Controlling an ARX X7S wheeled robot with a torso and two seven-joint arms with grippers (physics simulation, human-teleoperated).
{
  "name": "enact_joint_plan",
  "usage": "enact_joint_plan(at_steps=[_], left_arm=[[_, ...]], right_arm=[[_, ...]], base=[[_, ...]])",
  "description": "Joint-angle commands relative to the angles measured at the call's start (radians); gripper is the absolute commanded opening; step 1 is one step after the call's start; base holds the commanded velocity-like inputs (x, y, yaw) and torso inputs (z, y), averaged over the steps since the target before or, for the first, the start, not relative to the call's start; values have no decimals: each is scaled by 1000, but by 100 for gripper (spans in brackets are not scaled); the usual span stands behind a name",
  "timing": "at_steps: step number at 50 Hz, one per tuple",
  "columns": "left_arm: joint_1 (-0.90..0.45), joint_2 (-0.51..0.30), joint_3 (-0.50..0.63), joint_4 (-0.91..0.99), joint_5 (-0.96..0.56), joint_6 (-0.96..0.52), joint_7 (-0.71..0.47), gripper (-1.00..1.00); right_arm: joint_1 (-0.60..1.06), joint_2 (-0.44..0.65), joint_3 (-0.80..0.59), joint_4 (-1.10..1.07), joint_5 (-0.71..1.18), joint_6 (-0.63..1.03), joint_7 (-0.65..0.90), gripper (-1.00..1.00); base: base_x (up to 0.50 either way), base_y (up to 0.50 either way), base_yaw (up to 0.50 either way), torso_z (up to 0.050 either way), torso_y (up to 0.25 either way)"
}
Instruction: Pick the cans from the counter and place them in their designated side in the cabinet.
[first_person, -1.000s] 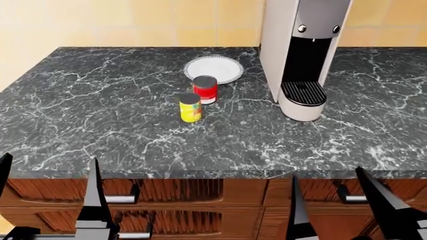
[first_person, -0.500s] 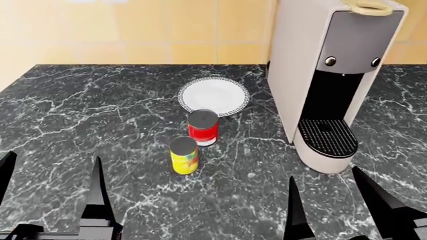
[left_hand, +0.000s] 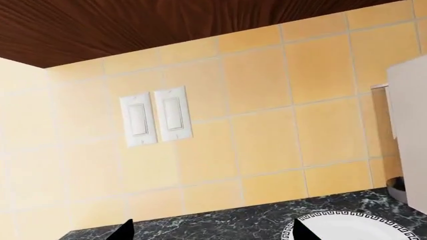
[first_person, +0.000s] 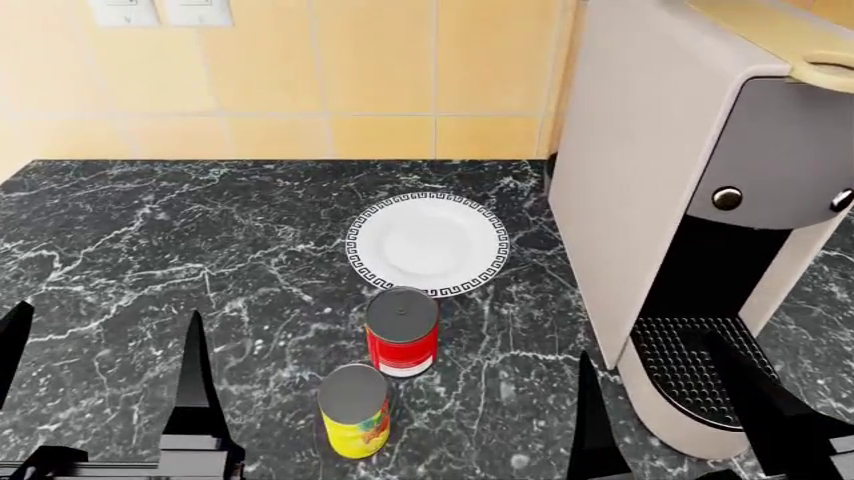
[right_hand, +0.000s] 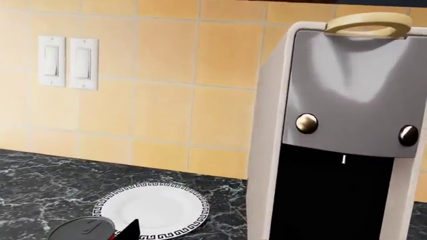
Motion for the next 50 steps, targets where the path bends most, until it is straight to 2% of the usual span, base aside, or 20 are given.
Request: enact_joint_plan(at_steps=[1, 4, 8, 13, 16, 20, 34, 50], left_arm=[[6, 1, -5, 1, -2, -2, 0, 100], [5, 3, -6, 1, -5, -4, 0, 100], [-21, 4, 16, 1, -8, -1, 0, 100], [-51, 4, 40, 1, -12, 0, 0, 100], [-75, 5, 62, 1, -13, 6, 0, 100], [-117, 3, 103, 1, -16, 20, 0, 100], [-365, 1, 325, 1, -40, 73, 0, 100], [-405, -3, 380, 1, -30, 97, 0, 100]], right_arm=[[-8, -6, 6, 0, 2, 0, 0, 100], [17, -76, -13, 0, 31, 14, 0, 100], [157, -292, -91, 3, 180, -43, -23, 100], [182, -379, -94, 117, 346, -194, -285, 100], [179, -401, -99, 174, 416, -255, -391, 100], [165, -430, -102, 220, 472, -286, -458, 100], [129, -441, -111, 177, 448, -273, -457, 100], [55, -463, -133, 251, 512, -336, -576, 100]], base=[[0, 0, 0, 0, 0], [0, 0, 0, 0, 0], [0, 0, 0, 0, 0], [0, 0, 0, 0, 0], [0, 0, 0, 0, 0], [0, 0, 0, 0, 0], [0, 0, 0, 0, 0], [0, 0, 0, 0, 0]])
